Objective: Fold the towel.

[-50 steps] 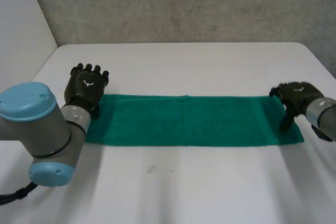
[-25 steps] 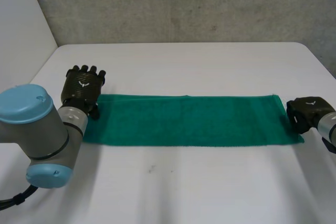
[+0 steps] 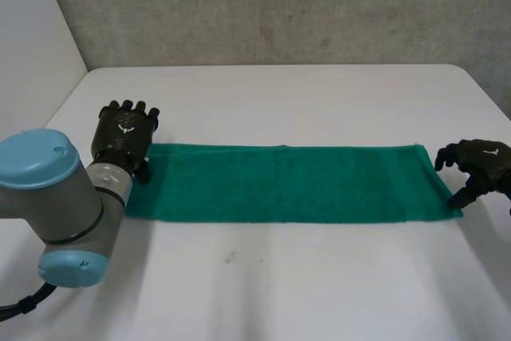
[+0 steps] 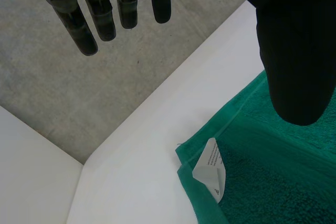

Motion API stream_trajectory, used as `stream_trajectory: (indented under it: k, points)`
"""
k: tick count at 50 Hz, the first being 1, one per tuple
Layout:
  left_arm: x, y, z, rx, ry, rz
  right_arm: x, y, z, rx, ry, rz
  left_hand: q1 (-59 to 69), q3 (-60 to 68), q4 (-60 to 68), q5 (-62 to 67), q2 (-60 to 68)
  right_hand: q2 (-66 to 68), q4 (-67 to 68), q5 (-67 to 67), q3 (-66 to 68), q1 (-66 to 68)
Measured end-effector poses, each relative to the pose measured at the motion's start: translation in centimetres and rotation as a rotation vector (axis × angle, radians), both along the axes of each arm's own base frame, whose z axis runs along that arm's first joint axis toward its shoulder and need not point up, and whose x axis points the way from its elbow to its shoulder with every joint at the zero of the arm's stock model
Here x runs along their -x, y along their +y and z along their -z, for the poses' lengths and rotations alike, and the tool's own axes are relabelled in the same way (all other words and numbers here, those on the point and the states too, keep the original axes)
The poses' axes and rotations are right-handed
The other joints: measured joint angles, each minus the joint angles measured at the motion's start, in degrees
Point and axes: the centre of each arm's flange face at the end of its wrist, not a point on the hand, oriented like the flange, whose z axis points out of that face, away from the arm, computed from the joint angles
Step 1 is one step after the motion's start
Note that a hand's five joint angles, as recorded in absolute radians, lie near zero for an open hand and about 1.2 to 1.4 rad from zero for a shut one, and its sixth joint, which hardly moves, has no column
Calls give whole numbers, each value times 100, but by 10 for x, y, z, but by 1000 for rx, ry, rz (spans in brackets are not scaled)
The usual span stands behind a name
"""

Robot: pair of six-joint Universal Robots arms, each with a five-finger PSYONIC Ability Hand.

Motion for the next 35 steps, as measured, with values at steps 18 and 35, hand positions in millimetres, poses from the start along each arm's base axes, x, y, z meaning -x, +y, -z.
stream_trajectory:
  k: [18, 35]
  points:
    - [0, 0, 0, -1, 3, 2, -8, 11, 20, 40, 81, -91, 0, 0, 0, 0, 0, -6, 62, 91, 65, 11]
    - [0, 0, 4, -10, -1, 3, -6, 6, 31, 31, 125, -104, 0, 0, 0, 0, 0, 582, 687, 539, 712, 517]
